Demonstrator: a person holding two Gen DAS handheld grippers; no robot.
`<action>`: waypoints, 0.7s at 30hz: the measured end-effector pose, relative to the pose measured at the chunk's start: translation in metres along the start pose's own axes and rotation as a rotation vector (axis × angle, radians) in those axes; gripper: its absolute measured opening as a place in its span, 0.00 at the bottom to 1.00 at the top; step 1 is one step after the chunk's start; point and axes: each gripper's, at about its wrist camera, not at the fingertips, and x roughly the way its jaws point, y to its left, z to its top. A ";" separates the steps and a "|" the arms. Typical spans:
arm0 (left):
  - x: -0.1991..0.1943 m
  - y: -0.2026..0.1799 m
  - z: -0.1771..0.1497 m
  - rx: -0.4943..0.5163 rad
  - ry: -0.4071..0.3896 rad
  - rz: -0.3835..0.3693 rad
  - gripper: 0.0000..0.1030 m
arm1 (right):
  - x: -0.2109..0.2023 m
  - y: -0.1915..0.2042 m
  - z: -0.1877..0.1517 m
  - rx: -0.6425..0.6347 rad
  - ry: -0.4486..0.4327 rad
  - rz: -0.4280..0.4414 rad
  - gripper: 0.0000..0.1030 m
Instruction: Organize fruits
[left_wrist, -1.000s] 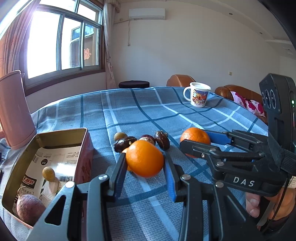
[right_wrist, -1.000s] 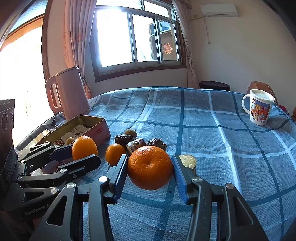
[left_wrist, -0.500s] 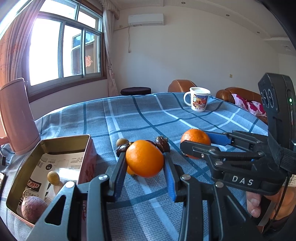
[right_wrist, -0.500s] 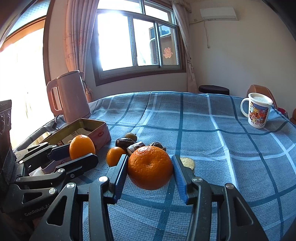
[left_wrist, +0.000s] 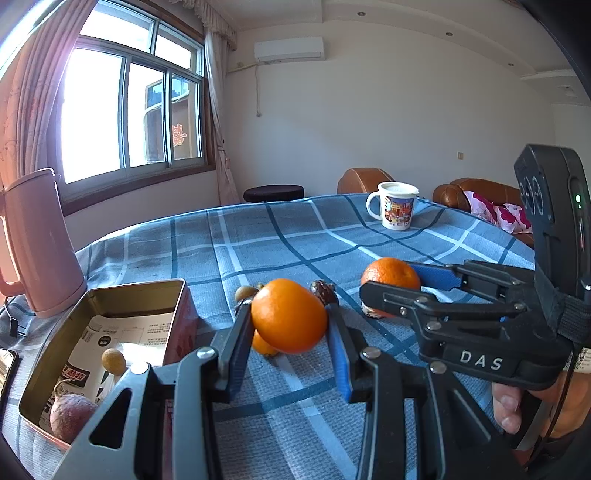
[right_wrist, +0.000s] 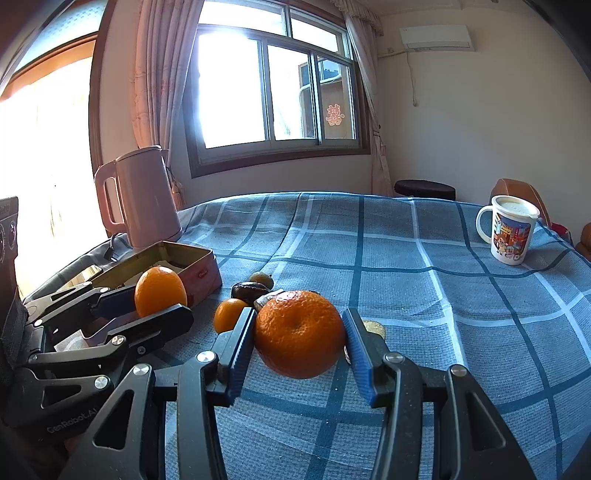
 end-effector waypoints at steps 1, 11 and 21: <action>0.000 0.000 0.000 0.001 -0.003 0.000 0.39 | -0.001 0.000 0.000 -0.001 -0.003 -0.001 0.48; -0.005 -0.001 -0.001 0.006 -0.026 0.003 0.39 | -0.005 0.001 0.000 -0.008 -0.028 -0.007 0.48; -0.008 0.002 -0.001 0.004 -0.048 0.009 0.39 | -0.009 0.002 -0.002 -0.013 -0.054 -0.013 0.48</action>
